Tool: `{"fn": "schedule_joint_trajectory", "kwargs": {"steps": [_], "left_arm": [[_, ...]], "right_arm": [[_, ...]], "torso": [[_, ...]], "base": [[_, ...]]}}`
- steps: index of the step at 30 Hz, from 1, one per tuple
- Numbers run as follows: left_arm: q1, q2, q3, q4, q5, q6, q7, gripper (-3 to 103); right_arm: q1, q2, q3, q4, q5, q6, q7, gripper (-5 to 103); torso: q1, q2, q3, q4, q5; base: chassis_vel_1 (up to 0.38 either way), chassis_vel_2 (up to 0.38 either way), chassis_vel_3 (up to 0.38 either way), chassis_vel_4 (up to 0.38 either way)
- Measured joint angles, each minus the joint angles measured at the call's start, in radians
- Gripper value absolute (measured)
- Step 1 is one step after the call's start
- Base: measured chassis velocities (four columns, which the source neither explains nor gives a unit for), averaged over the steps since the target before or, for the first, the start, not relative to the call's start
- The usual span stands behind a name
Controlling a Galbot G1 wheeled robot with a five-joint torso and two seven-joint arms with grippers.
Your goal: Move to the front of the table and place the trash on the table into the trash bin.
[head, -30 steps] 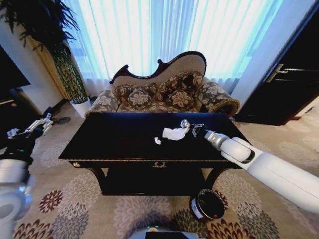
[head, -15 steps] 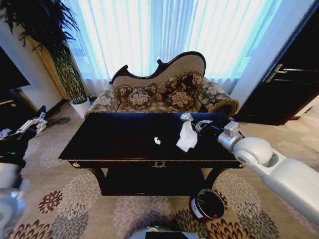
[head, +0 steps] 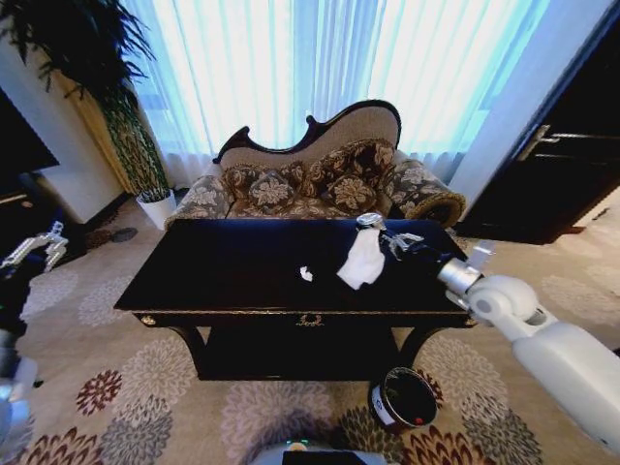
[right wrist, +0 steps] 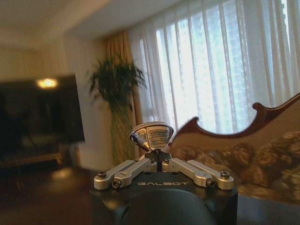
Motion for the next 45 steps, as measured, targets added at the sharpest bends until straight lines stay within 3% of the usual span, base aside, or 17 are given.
{"fn": "schedule_joint_trajectory", "kwargs": {"steps": [6,16,19,21,22,26,27,30,32,33,34,37,38,43,45], "left_arm": [[-0.002,0.005,-0.014,0.0,-0.012,0.001,0.0,100],[-0.011,-0.004,-0.029,0.001,-0.038,0.001,-0.001,100],[-0.014,-0.015,-0.021,0.001,-0.037,0.0,0.0,100],[-0.015,-0.015,-0.019,0.001,-0.037,0.0,0.0,100],[-0.017,-0.016,-0.011,0.001,-0.034,-0.001,0.001,100],[-0.026,-0.024,0.027,0.001,-0.001,-0.002,0.002,100],[-0.026,-0.024,0.027,0.001,-0.001,-0.002,0.002,100],[-0.027,-0.033,0.052,0.001,0.025,-0.002,0.004,100],[-0.026,-0.037,0.057,0.001,0.032,-0.002,0.005,100],[-0.026,-0.037,0.057,0.001,0.032,-0.002,0.005,100],[-0.026,-0.038,0.059,0.001,0.035,-0.003,0.005,100],[-0.024,-0.037,0.056,0.001,0.036,-0.004,0.006,100],[-0.024,-0.037,0.056,0.001,0.036,-0.004,0.006,100],[-0.019,-0.037,0.044,0.001,0.033,-0.004,0.006,100],[-0.014,-0.037,0.035,0.001,0.032,-0.005,0.006,100]], "right_arm": [[-0.12,0.056,0.133,0.0,0.082,0.006,-0.066,0],[-0.361,0.141,0.41,-0.019,0.176,0.04,-0.293,0],[-0.452,0.195,0.538,-0.08,0.172,0.019,-0.452,0],[-0.462,0.202,0.555,-0.09,0.17,0.016,-0.475,0],[-0.493,0.22,0.609,-0.133,0.163,0.016,-0.571,0],[-0.514,0.252,0.687,-0.254,0.13,-0.003,-0.779,0],[-0.514,0.252,0.687,-0.254,0.13,-0.003,-0.779,0],[-0.513,0.27,0.731,-0.372,0.051,-0.054,-0.986,0],[-0.513,0.278,0.739,-0.418,0.01,-0.064,-1.058,0],[-0.513,0.278,0.739,-0.418,0.01,-0.064,-1.058,0],[-0.511,0.289,0.737,-0.463,-0.047,-0.055,-1.111,0],[-0.49,0.312,0.667,-0.551,-0.158,0.034,-1.122,0],[-0.49,0.312,0.667,-0.551,-0.158,0.034,-1.122,0],[-0.441,0.341,0.53,-0.669,-0.236,0.139,-1.032,0],[-0.413,0.351,0.467,-0.729,-0.266,0.179,-0.962,0]], "torso": [[0.0,0.0,0.0,0.0,0.0003],[0.0,0.0,0.0,0.0002,-0.0001],[0.0,0.0,0.0,-0.0004,0.0001],[0.0,0.0,0.0,-0.0004,0.0006],[0.0,0.0,0.0,-0.0003,-0.0002],[0.0,0.0,0.0,-0.0001,-0.0002],[0.0,0.0,0.0,-0.0001,-0.0002],[0.0,0.0,0.0,-0.0002,0.0],[0.0,0.0,0.0,-0.0003,0.0],[0.0,0.0,0.0,-0.0003,0.0],[0.0,0.0,0.0,-0.0003,0.0],[0.0,0.0,0.0,-0.0003,0.0001],[0.0,0.0,0.0,-0.0003,0.0001],[0.0,0.0,0.0,-0.0002,0.0001],[0.0,0.0,0.0,0.0,0.0002]], "base": [[0.0,0.0,0.0,0.0],[0.0,0.0,0.0,0.0],[0.0,0.0,0.0,0.0],[0.0,0.0,0.0,0.0],[0.0,0.0,0.0,0.0],[0.0,0.0,0.0,0.0],[0.0,0.0,0.0,0.0],[0.0,0.0,0.0,0.0],[0.0,0.0,0.0,0.0],[0.0,0.0,0.0,0.0],[0.0,0.0,0.0,0.0],[0.0,0.0,0.0,0.0],[0.0,0.0,0.0,0.0],[0.0,0.0,0.0,0.0],[0.0,0.0,0.0,0.0]]}}
